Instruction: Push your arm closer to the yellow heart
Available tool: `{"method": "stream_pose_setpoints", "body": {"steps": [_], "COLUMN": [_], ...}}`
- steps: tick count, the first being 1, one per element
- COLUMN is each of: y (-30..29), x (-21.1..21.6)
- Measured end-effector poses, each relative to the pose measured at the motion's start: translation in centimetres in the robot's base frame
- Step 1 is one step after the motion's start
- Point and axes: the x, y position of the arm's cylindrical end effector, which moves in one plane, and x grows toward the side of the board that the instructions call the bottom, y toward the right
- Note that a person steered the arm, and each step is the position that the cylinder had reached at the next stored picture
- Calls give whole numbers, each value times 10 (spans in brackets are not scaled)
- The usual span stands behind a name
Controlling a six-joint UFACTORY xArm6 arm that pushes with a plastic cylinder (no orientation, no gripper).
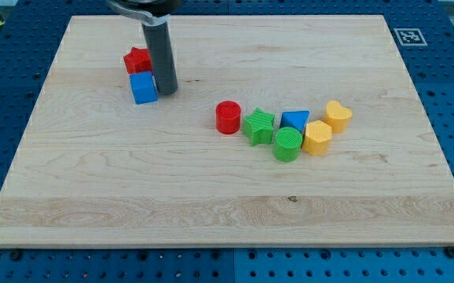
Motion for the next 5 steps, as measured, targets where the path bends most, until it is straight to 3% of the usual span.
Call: {"method": "stream_pose_setpoints", "body": {"steps": [3,4,5], "y": [236,310,326], "x": [1,26,66]}}
